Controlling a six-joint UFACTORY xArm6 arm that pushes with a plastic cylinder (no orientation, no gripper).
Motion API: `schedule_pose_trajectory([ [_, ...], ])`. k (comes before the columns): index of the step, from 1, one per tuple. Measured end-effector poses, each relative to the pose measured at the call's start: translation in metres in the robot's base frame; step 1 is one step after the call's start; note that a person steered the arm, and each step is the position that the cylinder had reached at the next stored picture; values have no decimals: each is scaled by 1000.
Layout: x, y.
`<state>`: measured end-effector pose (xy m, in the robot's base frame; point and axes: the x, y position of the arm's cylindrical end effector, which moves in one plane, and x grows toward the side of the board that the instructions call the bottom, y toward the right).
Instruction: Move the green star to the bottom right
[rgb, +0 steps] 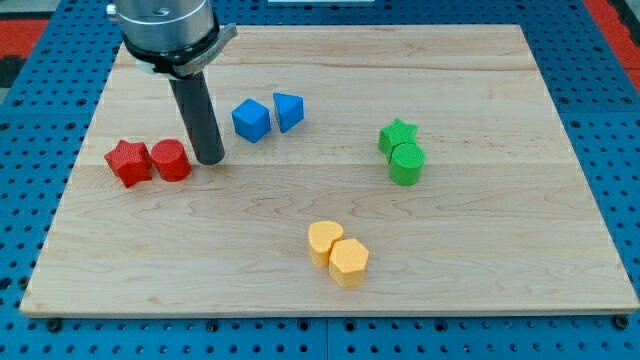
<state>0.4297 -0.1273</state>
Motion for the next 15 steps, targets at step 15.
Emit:
schedule_pose_trajectory([
  [15,-1,317],
])
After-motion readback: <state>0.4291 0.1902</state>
